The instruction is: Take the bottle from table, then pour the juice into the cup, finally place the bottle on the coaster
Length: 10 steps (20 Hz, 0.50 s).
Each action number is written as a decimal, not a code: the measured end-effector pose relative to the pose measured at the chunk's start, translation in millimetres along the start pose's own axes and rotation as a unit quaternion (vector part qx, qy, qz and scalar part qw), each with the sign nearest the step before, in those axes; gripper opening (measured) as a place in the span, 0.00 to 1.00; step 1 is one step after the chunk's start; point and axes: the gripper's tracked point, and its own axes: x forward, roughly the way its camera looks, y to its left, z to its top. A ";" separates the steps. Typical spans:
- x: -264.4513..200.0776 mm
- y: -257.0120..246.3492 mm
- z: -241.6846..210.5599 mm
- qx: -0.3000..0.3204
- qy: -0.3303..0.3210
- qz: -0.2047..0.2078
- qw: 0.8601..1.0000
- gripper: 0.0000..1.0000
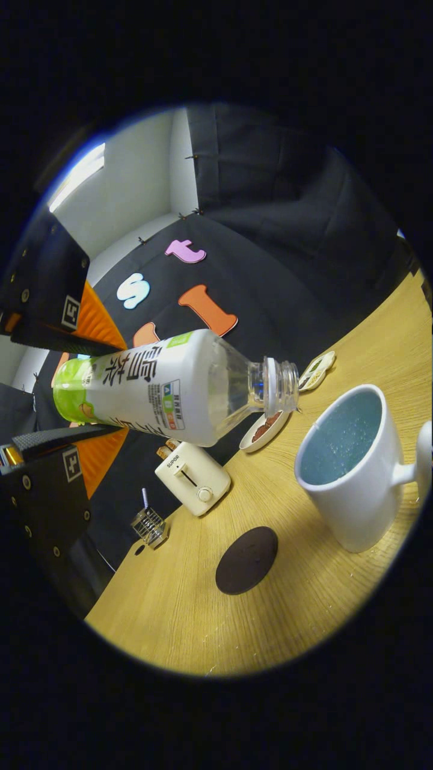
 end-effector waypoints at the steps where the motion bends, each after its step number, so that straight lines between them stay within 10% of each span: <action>1: -0.6 -1.9 -0.3 -0.005 0.000 -0.003 1.000 0.56; 10: -8.3 -60.6 28.4 -0.233 0.003 -0.083 0.969 0.56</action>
